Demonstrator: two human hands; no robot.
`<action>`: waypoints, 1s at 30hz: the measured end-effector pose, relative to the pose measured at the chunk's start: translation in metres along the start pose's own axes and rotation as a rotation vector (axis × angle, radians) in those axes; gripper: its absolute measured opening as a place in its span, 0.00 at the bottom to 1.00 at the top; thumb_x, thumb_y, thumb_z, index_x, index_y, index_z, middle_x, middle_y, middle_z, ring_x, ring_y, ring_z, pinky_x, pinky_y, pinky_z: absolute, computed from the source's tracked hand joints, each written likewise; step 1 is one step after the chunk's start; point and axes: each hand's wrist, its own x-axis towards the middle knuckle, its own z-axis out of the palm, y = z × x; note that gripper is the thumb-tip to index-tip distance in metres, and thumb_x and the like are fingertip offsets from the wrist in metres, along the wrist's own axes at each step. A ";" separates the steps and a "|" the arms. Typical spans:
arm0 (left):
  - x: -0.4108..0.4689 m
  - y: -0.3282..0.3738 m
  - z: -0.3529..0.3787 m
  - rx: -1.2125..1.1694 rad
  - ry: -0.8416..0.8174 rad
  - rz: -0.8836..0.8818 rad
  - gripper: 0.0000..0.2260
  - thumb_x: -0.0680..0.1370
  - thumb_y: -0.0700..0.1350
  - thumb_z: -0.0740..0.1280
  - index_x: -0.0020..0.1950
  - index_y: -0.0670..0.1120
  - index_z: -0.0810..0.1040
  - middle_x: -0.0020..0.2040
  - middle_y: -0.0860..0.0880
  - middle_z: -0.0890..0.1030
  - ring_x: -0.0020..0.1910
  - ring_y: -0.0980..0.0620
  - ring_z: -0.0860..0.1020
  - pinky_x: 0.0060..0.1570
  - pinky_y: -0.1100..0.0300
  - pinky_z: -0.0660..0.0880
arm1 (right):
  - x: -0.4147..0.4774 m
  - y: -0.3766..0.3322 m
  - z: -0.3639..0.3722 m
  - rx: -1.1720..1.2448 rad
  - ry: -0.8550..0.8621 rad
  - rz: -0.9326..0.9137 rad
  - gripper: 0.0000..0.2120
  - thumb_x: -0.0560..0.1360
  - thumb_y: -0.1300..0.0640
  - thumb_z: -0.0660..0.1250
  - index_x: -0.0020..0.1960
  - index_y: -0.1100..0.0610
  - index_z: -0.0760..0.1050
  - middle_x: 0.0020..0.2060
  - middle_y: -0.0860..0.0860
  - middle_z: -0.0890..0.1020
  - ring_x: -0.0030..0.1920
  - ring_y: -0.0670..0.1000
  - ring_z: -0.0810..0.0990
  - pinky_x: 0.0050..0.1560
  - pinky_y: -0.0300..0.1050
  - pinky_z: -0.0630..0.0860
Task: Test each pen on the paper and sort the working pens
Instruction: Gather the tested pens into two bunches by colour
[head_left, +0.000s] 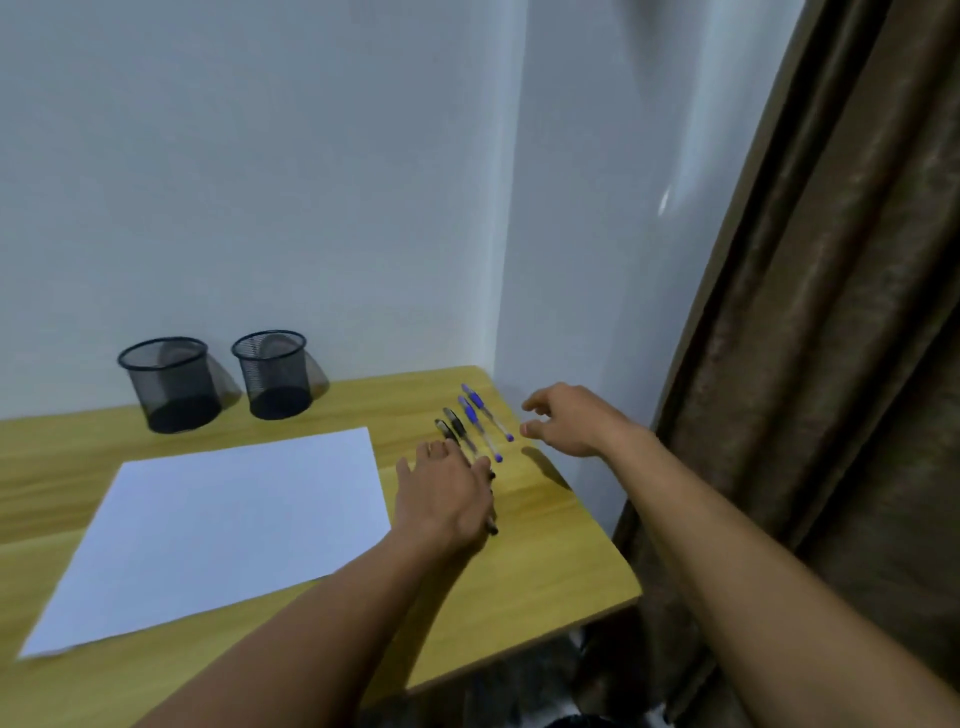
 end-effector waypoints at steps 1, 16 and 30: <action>0.004 0.000 0.005 0.043 -0.010 -0.006 0.26 0.83 0.57 0.45 0.68 0.41 0.70 0.68 0.41 0.72 0.70 0.42 0.65 0.70 0.39 0.59 | 0.010 -0.001 0.002 0.003 -0.003 -0.011 0.26 0.79 0.46 0.68 0.75 0.52 0.72 0.70 0.55 0.78 0.68 0.55 0.77 0.67 0.50 0.73; 0.052 -0.002 0.005 0.110 -0.069 -0.154 0.28 0.81 0.63 0.50 0.76 0.49 0.62 0.78 0.37 0.57 0.78 0.32 0.47 0.72 0.33 0.49 | 0.064 -0.011 0.043 0.084 0.057 -0.110 0.11 0.77 0.55 0.70 0.57 0.54 0.86 0.55 0.53 0.86 0.54 0.53 0.83 0.55 0.48 0.79; 0.084 0.004 -0.025 -0.286 0.024 -0.385 0.09 0.71 0.44 0.74 0.48 0.44 0.80 0.46 0.45 0.82 0.42 0.45 0.77 0.36 0.57 0.71 | 0.068 -0.003 0.037 0.127 0.002 0.074 0.13 0.72 0.63 0.72 0.55 0.64 0.83 0.56 0.62 0.84 0.54 0.60 0.83 0.57 0.59 0.82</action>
